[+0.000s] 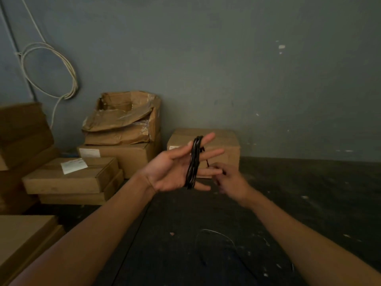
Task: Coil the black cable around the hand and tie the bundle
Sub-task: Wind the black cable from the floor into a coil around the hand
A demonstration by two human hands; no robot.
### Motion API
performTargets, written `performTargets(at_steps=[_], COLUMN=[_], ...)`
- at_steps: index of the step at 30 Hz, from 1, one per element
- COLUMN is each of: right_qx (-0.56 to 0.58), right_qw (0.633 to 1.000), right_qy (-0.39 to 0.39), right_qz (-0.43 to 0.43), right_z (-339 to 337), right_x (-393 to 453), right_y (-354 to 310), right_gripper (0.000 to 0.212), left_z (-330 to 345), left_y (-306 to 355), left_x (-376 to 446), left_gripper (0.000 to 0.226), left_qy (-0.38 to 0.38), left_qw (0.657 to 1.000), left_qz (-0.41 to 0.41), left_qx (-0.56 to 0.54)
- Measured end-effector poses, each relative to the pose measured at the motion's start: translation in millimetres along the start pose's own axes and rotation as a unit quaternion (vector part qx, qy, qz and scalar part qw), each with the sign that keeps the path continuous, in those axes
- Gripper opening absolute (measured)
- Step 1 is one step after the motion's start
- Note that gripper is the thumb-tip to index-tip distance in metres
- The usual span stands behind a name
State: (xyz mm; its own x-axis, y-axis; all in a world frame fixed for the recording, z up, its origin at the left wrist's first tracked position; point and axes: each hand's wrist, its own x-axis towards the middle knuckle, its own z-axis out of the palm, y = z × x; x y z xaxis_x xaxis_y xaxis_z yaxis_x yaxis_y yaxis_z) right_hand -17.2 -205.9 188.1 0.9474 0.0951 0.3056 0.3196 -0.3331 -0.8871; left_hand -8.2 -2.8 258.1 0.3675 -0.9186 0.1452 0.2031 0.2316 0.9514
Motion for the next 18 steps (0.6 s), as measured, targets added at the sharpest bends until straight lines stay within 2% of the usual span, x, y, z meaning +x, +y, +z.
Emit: performTargets(at_steps=[3,6,11,14,18], right_qx=[0.088,0.138,0.115,0.079,-0.023], right_qw=[0.994,0.986,0.987,0.993,0.999], right_qy=[0.005,-0.027,-0.065,-0.049,-0.022], right_qz=[0.066,0.092,0.093,0.076,0.007], right_z=[30.7,55.5,78.1,79.0,67.5], right_x=[-16.6,-32.5,-42.9,-44.7,-41.0], right_y=[13.2,20.6,9.2,-2.5,-21.4], right_gripper=[0.027,0.024,0.024,0.024,0.017], left_z=[0.3,-4.6,-25.2,-42.1,-59.7], left_y=[12.9,22.7,24.4,17.2,-1.6], left_x=[5.4,9.5,10.9,7.4,-1.7], left_gripper=[0.049,0.048,0.047,0.044,0.043], left_qy=[0.034,0.084,0.187,0.257,0.309], left_qw=[0.999,0.994,0.977,0.962,0.949], left_qz=[0.038,0.072,0.1,0.094,0.059], left_qx=[-0.015,-0.007,-0.028,-0.026,0.02])
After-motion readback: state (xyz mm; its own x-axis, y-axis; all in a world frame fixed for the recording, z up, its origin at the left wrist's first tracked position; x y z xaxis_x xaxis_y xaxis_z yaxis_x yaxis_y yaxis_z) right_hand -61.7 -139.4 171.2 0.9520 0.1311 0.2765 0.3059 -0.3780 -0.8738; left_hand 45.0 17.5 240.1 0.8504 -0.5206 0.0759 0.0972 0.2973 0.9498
